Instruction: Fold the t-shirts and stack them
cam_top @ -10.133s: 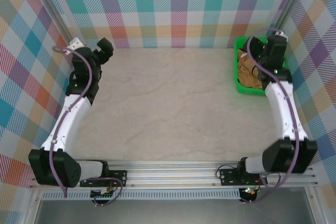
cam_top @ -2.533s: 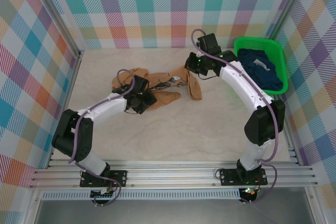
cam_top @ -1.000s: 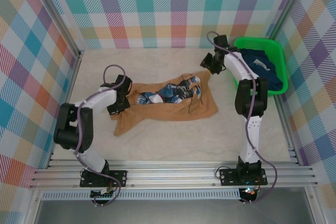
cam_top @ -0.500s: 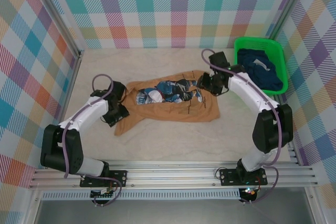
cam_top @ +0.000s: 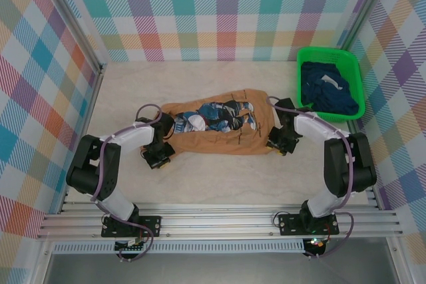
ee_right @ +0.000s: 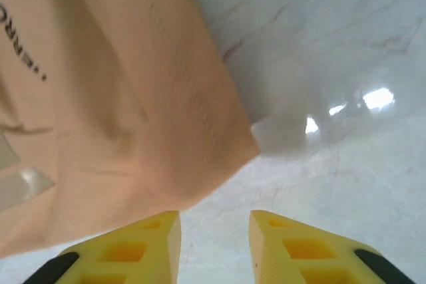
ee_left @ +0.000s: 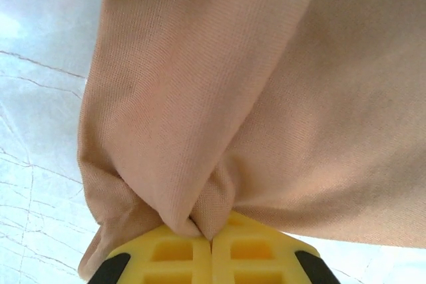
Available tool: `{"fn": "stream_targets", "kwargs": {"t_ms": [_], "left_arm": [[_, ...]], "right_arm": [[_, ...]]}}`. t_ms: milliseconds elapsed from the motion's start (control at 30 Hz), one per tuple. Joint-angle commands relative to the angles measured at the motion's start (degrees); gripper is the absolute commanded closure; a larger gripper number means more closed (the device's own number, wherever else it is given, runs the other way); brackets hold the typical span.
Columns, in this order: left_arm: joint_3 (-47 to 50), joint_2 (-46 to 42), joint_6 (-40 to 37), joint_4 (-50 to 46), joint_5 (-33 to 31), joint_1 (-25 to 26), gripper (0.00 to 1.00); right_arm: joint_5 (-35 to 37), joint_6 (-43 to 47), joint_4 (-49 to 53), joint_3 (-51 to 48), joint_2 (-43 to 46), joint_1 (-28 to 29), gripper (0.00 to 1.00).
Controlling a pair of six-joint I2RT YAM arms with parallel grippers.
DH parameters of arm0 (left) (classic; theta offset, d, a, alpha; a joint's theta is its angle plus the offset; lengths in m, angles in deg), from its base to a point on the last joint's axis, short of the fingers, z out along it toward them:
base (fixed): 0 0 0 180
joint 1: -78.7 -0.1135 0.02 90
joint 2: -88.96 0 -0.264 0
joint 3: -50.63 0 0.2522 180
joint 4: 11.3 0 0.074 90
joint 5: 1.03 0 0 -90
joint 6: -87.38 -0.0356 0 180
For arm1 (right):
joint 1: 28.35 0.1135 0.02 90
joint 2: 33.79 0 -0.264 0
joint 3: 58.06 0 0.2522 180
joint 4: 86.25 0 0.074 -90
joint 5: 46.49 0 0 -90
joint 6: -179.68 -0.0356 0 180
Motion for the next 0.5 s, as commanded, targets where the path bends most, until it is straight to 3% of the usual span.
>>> {"fn": "stream_targets", "kwargs": {"t_ms": [0,67,233,467], "left_arm": [[1.0,-2.1,-0.1,-0.1,-1.5,0.9,1.0],[0.8,-3.9,-0.3,-0.5,-0.6,0.9,1.0],[1.0,-8.2,-0.3,-1.1,3.8,1.1,1.0],[0.6,-12.5,-0.3,-3.8,6.9,1.2,1.0]], "right_arm": [[0.5,-1.3,-1.4,1.5,-1.9,0.0,0.72],[1.4,-1.2,-3.2,0.8,-2.2,-0.1,0.76],[2.6,0.7,-3.3,3.3,-5.5,-0.6,0.99],[4.6,2.5,3.5,5.8,2.7,-0.6,1.0]]}}
